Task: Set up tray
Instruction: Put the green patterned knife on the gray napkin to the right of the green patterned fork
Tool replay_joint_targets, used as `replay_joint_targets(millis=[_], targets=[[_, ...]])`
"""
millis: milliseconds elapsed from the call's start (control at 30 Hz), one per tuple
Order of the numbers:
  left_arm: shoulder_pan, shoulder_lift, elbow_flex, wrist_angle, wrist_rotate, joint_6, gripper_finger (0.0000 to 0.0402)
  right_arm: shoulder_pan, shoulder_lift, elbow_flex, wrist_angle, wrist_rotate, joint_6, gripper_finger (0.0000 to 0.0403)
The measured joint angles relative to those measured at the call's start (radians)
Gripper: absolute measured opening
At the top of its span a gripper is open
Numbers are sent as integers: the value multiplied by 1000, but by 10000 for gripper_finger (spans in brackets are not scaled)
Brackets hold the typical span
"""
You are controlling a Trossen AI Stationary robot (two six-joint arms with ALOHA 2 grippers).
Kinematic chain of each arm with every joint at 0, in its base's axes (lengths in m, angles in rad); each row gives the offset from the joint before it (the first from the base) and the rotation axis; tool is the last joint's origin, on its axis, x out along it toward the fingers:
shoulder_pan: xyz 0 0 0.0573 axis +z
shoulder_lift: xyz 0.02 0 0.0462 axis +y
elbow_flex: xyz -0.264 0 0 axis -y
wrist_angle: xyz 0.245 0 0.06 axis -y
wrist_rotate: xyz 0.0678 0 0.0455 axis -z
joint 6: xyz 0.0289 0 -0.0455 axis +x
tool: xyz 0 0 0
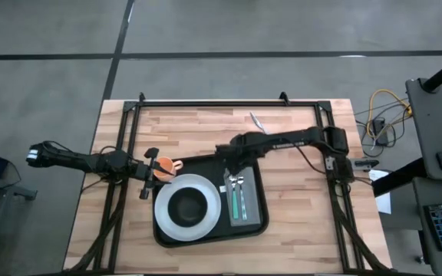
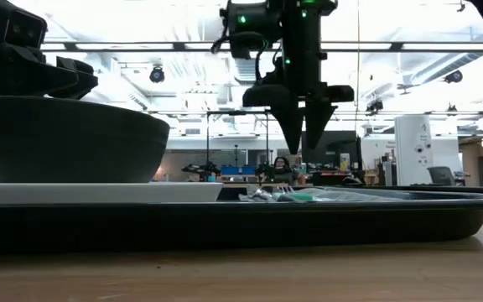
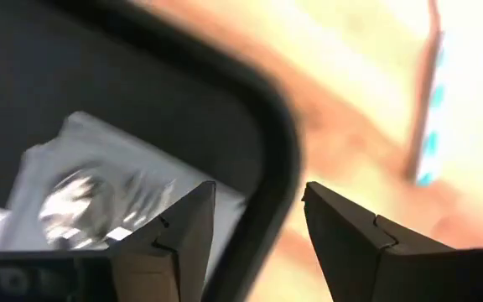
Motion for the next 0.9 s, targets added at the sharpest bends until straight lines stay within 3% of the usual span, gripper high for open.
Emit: replay_joint_targets(millis=[267, 500, 700, 900], targets=[[0, 0, 0, 0, 0, 0, 116, -133, -70, -105, -3, 66, -160, 173], [0, 0, 0, 0, 0, 0, 116, -264, -215, -337, 115, 95, -235, 171], [0, 0, 0, 0, 0, 0, 116, -347, -333, -529, 358, -66, -390, 171], [0, 0, 0, 0, 0, 0, 116, -421, -379, -603, 379, -103, -434, 166]])
